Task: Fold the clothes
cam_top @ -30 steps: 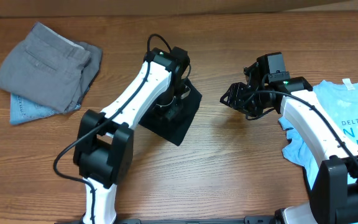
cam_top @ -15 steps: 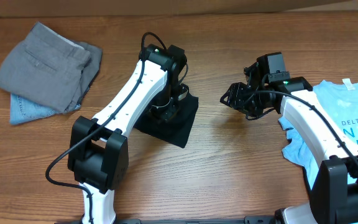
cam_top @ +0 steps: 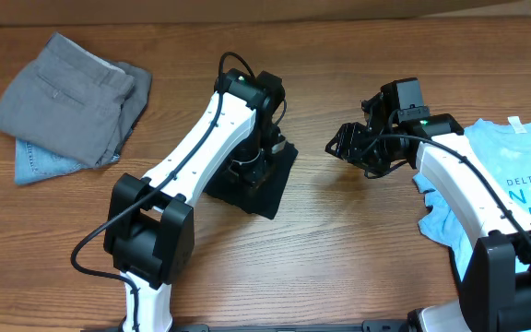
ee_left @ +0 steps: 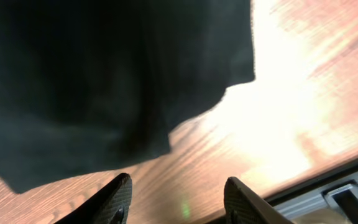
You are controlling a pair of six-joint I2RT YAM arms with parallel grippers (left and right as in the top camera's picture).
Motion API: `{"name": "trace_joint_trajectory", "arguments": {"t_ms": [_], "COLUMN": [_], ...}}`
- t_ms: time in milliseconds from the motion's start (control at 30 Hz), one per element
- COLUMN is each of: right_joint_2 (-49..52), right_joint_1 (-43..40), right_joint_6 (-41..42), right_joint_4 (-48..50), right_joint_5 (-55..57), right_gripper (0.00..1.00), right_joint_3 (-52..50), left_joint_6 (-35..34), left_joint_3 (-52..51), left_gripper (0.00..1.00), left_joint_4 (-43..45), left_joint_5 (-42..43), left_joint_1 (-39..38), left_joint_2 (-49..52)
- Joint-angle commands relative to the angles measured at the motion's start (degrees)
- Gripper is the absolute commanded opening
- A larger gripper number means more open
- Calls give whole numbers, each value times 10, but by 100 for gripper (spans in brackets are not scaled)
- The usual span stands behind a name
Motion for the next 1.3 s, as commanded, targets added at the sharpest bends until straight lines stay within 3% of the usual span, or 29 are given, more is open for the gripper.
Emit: {"name": "trace_joint_trajectory", "arguments": {"t_ms": [0,67,200,400,433,533,700,1000,1267], "right_joint_2": [-11,-9,0,53,63,81,84,99,104], "right_joint_1": [6,18,62,112,115,121,145,183,186], "right_joint_6": [-3,-2,7,92,104,105,106,165,157], "right_joint_4": [1,13,78,141,142,142,134,216,272], "right_joint_5": [-18,-18,-18,-2,-6,-46,-54,-53,-91], "right_gripper": [64,66,69,67,63,56,54,54,40], "right_joint_3": [1,-2,-24,-37,-37,-37,-42,-94,-106], "left_joint_6": [-44,-64,-86,-84,-78,-68,-61,-59,-59], "left_joint_3": [11,16,52,107,107,105,105,105,105], "left_gripper": [46,45,52,78,79,77,63,65,69], "left_joint_4": [7,12,17,14,16,17,31,56,56], "left_joint_5": [-48,-47,-24,11,19,38,47,79,80], "left_joint_1": [18,33,72,136,144,168,195,206,206], "left_joint_2": [-14,-14,-14,-14,-14,-12,-11,-11,-11]}}
